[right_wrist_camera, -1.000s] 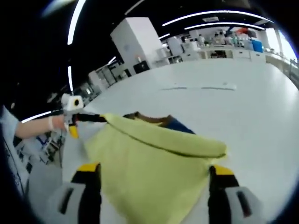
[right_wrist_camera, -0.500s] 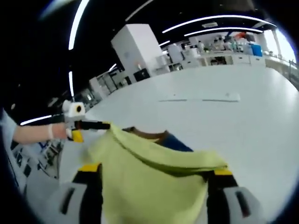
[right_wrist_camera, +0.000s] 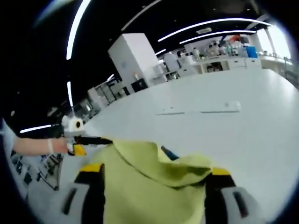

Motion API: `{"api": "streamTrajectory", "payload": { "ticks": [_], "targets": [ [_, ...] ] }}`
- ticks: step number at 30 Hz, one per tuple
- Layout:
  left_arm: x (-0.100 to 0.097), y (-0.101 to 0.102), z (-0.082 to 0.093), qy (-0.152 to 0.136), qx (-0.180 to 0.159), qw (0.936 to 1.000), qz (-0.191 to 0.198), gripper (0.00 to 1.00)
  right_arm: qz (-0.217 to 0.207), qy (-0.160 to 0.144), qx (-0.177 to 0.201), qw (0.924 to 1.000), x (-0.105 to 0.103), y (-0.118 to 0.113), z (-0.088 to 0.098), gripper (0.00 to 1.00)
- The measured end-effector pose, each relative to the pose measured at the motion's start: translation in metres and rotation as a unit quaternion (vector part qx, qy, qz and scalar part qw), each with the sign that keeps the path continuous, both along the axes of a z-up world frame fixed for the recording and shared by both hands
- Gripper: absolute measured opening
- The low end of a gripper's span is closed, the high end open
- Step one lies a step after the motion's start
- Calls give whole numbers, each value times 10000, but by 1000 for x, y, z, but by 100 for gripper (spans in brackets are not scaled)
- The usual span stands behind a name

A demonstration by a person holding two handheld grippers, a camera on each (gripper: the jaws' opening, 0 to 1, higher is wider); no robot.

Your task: Fold the garment on the visible template until the final outline fits inside the template.

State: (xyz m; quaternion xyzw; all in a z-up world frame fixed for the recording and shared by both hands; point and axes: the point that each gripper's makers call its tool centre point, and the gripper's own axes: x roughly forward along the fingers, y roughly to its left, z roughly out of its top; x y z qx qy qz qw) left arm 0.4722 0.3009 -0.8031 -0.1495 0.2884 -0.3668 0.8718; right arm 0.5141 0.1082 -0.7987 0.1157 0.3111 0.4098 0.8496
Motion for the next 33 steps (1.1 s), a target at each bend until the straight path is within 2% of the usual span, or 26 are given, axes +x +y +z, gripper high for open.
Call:
{"api": "streamTrajectory", "payload": {
  "ticks": [2, 6, 12, 16, 18, 21, 25, 33],
  "targets": [
    [0, -2, 0, 8, -61, 10000, -65, 88, 5, 7, -69, 10000, -2, 2, 0, 87],
    [-5, -8, -6, 53, 49, 9997, -244, 88, 150, 86, -270, 9995, -9, -1, -8, 82],
    [-6, -13, -6, 59, 14, 9996, -290, 88, 413, -159, -995, 9941, -22, -21, -15, 84],
    [-3, -12, -5, 57, -44, 9997, -222, 88, 354, -245, -954, 9945, -28, -27, -4, 83],
    [-4, -13, -4, 61, -69, 9998, -199, 88, 336, -144, -796, 9962, -30, -25, 0, 82],
    [-2, -12, -6, 70, -65, 9998, -193, 87, 498, 75, -737, 9960, -39, -18, -7, 79],
    [-1, -12, -4, 70, -65, 9999, -127, 87, 538, 57, -852, 9949, -39, -12, -20, 80],
    [-8, -3, 0, 24, -38, 10000, -74, 88, 444, 8, -766, 9961, -35, -10, -16, 81]
  ]
}}
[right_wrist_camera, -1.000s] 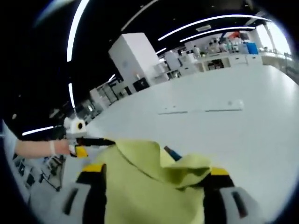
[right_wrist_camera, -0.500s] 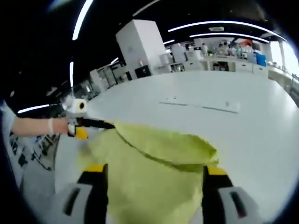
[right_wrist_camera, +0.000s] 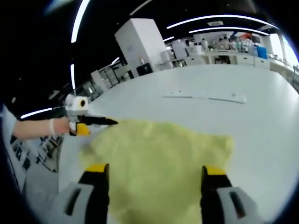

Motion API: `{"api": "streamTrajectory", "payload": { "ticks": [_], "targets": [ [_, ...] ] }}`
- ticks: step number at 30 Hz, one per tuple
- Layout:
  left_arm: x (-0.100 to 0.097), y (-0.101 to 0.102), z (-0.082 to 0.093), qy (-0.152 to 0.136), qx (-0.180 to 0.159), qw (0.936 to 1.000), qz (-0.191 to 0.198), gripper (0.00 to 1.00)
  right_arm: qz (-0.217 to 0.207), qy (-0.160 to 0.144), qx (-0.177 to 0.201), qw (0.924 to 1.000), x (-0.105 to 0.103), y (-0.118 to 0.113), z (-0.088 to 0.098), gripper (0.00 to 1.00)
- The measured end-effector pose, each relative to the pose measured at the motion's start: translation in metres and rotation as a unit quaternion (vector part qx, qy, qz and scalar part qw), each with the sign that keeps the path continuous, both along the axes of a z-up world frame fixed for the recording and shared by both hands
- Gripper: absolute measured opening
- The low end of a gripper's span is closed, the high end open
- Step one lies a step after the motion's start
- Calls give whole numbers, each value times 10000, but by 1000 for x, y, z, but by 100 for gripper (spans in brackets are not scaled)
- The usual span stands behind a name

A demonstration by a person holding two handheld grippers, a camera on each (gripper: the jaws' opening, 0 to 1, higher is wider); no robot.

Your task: Fold the garment on the visible template until the final outline fits inside the template.

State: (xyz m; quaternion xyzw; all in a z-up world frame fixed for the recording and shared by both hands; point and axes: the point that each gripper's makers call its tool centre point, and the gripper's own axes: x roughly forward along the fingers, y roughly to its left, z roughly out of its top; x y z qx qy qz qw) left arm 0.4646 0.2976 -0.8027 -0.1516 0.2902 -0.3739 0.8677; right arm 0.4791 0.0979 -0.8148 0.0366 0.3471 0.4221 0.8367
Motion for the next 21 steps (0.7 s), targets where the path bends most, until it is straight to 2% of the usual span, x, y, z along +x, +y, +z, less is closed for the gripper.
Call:
{"api": "streamTrajectory", "payload": {
  "ticks": [7, 11, 17, 21],
  "targets": [
    [-9, 10, 6, -51, 67, 9999, 65, 88, -54, -55, -57, 10000, -6, -11, 6, 81],
    [-18, 16, 12, -116, 74, 9998, 117, 87, -152, -67, -99, 9998, -10, -25, 7, 81],
    [-45, 19, 14, -100, 93, 9998, 144, 87, -350, 11, -81, 9994, -26, -43, 10, 81],
    [-60, 28, 14, -74, 163, 9998, 124, 85, -405, -5, -123, 9991, -36, -52, 14, 80]
  ]
}}
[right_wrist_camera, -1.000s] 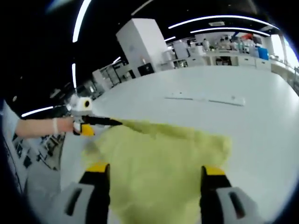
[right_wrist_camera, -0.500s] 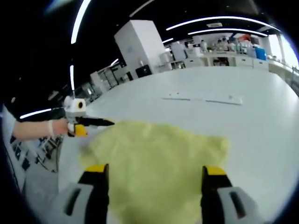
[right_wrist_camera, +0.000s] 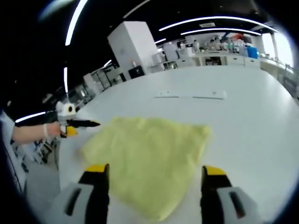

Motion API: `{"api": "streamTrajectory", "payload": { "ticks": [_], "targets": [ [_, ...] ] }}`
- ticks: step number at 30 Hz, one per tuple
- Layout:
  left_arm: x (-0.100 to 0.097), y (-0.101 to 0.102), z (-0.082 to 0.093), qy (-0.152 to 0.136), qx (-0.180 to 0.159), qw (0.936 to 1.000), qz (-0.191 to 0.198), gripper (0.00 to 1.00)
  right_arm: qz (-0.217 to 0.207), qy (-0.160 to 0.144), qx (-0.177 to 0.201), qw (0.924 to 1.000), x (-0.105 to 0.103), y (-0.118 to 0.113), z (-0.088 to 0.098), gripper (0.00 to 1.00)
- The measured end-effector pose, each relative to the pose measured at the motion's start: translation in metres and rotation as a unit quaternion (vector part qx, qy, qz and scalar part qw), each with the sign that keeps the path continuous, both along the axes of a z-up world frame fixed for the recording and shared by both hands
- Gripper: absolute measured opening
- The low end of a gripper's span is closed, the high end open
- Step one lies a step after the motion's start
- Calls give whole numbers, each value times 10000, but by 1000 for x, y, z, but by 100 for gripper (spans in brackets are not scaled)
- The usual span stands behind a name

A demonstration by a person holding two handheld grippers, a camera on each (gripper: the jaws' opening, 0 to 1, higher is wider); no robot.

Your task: Fold the garment on the visible template until the final outline fits inside the template.

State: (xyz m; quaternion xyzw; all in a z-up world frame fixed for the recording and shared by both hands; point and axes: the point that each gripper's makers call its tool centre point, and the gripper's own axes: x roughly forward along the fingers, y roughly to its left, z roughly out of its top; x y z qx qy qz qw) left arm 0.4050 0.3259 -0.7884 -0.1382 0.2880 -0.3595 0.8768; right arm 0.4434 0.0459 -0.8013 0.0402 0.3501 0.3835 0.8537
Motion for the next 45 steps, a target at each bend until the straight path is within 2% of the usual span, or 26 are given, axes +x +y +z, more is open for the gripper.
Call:
{"api": "streamTrajectory", "payload": {
  "ticks": [5, 10, 17, 22, 27, 33, 36, 41, 45],
  "targets": [
    [-15, 6, 7, -27, 105, 9999, 87, 84, -113, -16, -22, 9999, -2, -17, 3, 80],
    [-27, 14, 12, -60, 148, 9998, 126, 84, -250, -54, -34, 9997, -13, -26, 10, 80],
    [-56, 4, 19, -91, 311, 9995, 31, 81, -303, -75, -63, 9995, -31, -34, 11, 77],
    [-74, 8, 17, -62, 308, 9995, 23, 77, -334, -74, -102, 9994, -45, -41, 10, 75],
    [-79, 24, 6, 9, 331, 9994, 58, 75, -351, -10, -143, 9993, -53, -45, 7, 72],
    [-88, 28, -3, 100, 255, 9996, -14, 63, -301, 11, -135, 9995, -62, -45, 5, 66],
    [-89, 30, -10, 175, 205, 9996, 9, 60, -295, 51, -117, 9995, -66, -46, 2, 65],
    [-98, 14, -9, 306, 105, 9995, 47, 48, -257, 152, -180, 9994, -71, -47, -7, 54],
    [-100, 15, -16, 415, 96, 9991, 84, 42, -207, 257, -250, 9991, -73, -48, -15, 48]
  ]
}}
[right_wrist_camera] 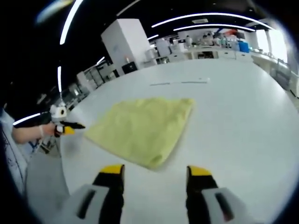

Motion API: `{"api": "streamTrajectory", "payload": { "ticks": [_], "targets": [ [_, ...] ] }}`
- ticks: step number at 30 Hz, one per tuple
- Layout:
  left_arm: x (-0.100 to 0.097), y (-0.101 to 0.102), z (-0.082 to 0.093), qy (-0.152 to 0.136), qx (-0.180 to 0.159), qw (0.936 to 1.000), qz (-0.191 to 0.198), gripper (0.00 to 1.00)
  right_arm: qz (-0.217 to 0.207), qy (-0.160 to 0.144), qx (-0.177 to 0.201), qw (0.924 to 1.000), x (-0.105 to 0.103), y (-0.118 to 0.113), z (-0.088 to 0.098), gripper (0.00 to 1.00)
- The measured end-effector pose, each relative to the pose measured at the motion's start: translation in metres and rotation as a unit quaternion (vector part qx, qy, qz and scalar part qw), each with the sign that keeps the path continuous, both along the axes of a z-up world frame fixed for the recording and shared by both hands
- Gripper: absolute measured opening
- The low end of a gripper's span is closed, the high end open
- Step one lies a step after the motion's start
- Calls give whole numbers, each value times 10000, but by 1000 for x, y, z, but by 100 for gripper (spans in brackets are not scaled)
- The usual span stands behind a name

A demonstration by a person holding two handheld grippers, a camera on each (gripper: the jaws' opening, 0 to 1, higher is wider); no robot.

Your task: Fold the garment on the visible template until the final outline fits inside the template.

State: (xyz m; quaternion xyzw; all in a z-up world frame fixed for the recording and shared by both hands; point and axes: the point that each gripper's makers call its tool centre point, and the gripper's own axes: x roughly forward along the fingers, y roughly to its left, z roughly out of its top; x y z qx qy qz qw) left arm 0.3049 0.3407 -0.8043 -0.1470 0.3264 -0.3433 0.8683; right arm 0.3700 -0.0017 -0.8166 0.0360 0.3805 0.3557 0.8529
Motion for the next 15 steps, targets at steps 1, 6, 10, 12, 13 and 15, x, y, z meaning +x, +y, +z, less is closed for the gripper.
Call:
{"api": "streamTrajectory", "payload": {
  "ticks": [1, 6, 10, 12, 13, 15],
  "targets": [
    [-1, 1, -2, 32, -19, 10000, 16, 41, -5, 36, 15, 10000, -1, 1, -1, 45],
    [-4, -3, -4, 123, -105, 9998, 129, 33, 19, 131, 27, 9999, -1, 4, -9, 30],
    [-7, -9, -8, 203, -101, 9996, 164, 33, -14, 215, 79, 9997, -1, 10, -15, 28],
    [-7, -9, -10, 223, -79, 9995, 192, 32, -19, 264, 123, 9996, 1, 13, -19, 25],
    [-7, -9, -11, 229, -96, 9995, 219, 30, -47, 259, 127, 9996, 1, 13, -19, 23],
    [-5, -8, -12, 259, -137, 9991, 304, 26, -148, 301, 229, 9992, 4, 14, -21, 19]
  ]
}}
